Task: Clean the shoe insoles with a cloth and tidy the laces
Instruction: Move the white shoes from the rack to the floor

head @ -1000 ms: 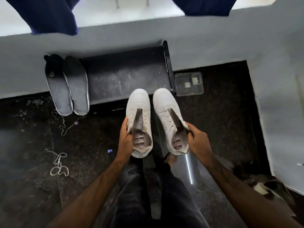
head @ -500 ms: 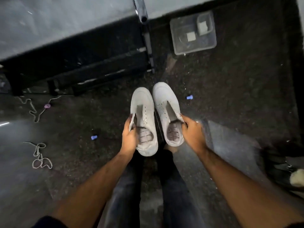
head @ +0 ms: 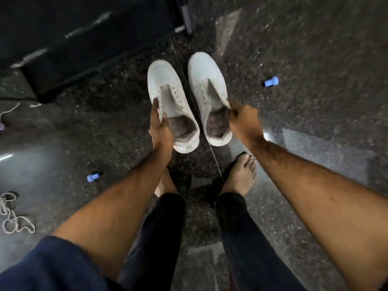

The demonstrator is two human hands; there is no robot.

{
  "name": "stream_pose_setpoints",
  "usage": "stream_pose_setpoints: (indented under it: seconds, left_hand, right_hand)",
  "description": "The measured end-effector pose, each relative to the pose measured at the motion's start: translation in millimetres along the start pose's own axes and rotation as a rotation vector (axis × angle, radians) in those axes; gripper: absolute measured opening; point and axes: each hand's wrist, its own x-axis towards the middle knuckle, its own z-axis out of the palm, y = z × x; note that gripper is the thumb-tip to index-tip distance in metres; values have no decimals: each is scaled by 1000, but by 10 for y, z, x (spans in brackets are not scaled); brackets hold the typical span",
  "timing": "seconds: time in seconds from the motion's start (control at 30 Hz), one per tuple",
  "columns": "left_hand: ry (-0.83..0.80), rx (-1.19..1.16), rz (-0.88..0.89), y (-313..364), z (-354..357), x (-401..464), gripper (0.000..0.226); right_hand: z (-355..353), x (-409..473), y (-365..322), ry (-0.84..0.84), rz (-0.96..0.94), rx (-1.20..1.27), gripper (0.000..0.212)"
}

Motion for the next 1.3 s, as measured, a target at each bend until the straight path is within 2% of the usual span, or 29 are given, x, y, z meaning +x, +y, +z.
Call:
stream_pose_setpoints:
  seconds: [0.13,0.27,0.37,0.57,0.63,0.73,0.87,1.0,1.17,1.3]
  left_hand:
    - [-59,14,30,-92,143,163,59]
    - [-108,74,76,-175,166,226,61]
    - [-188,192,72,-235,136,233,72]
    - [-320,308,34,-229,23,282,89]
    - [-356,419,43,-149,-26,239,87]
    - [-402,604,145,39,-163,59,79]
    - [-402,869,344,458,-498,-295,72]
    - [-407,962,435,1134,-948,-750,73]
    - [-345,1031,554,2213,-1696,-1354,68]
    - [-294,967,559,3040,-2372,-1925,62]
  right_hand:
    - [219,144,30,17,-50,97,46]
    - [282,201,42,33,-111,73,47]
    - [258,196,44,28,-156,33,45]
    - [191,176,-13,1,-206,-104,43]
    - [168,149,-60,-50,-190,-194,46]
    - [61,0,-204,-127,-180,-320,57]
    - [-277,-348,-561,-179,-276,-506,78]
    - [-820,-809,-1120,-164,-423,-644,89]
    - [-1653,-1457,-1998,-83,-565,-699,87]
    - [-2307,-2116,-2690,-55,-675,-697,85]
